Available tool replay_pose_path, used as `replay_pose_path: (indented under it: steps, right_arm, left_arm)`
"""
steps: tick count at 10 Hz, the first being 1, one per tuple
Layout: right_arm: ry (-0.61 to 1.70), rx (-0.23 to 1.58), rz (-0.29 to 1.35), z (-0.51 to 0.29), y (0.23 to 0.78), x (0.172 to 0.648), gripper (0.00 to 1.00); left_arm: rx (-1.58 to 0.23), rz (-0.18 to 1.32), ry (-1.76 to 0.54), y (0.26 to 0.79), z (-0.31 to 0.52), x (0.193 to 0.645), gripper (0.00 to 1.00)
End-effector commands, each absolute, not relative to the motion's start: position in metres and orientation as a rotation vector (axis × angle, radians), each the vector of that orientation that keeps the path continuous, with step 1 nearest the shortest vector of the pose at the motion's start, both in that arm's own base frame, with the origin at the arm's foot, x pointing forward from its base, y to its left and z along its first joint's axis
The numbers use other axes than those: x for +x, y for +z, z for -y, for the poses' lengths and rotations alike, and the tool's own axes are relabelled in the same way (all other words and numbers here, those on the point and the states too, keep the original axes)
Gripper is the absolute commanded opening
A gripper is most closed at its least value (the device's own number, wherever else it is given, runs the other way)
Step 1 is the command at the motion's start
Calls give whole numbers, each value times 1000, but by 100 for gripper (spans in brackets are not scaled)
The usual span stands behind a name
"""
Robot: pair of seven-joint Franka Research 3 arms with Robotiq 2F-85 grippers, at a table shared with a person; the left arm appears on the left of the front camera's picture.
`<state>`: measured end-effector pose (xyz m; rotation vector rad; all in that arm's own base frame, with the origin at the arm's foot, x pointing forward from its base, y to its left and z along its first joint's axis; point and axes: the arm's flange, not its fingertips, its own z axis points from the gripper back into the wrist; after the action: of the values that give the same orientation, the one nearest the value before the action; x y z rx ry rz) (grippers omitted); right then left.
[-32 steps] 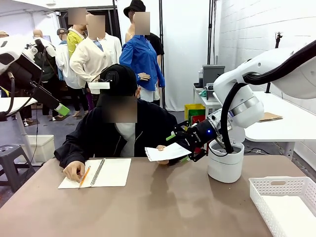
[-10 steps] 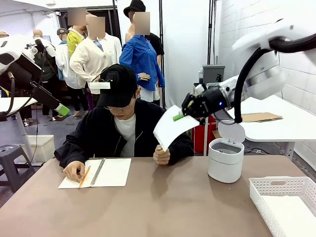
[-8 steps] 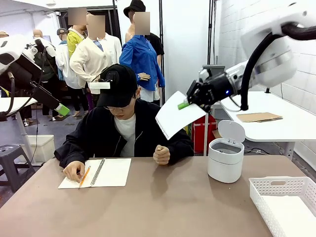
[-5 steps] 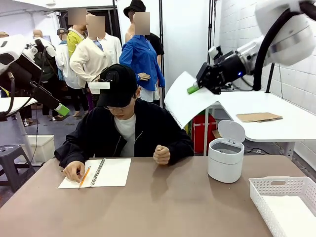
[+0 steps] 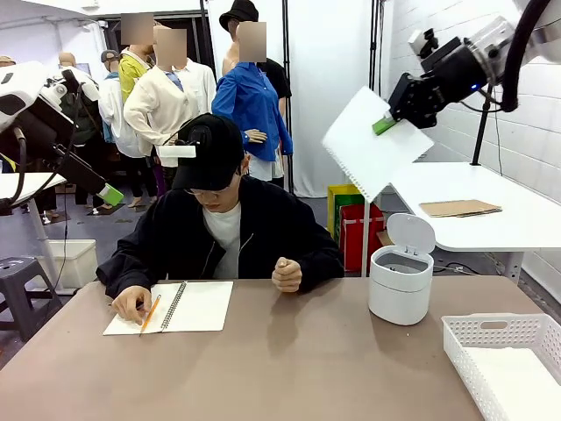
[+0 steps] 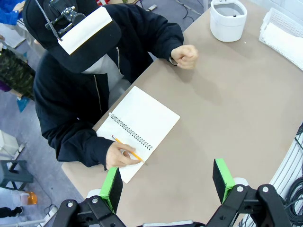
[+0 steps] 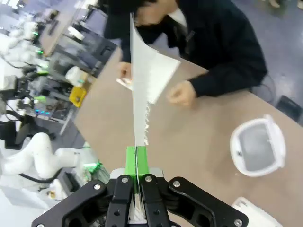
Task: Sort the paper based on its condition.
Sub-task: If a person hands you a paper, place it in the Organizing basket , and if it's crumpled, put it in the Trash can.
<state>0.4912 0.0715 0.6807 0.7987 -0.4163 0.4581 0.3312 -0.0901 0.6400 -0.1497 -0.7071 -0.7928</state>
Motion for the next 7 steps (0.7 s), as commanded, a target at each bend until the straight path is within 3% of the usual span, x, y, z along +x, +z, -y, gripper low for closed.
replay_pose_path:
  steps: [1, 7]
  right_arm:
    - [469, 619, 413, -51, 676, 483, 0]
    - [291, 381, 319, 47, 615, 449, 0]
  left_arm:
    - [-140, 701, -789, 640, 90, 330, 100]
    - [-140, 701, -789, 640, 90, 330, 100]
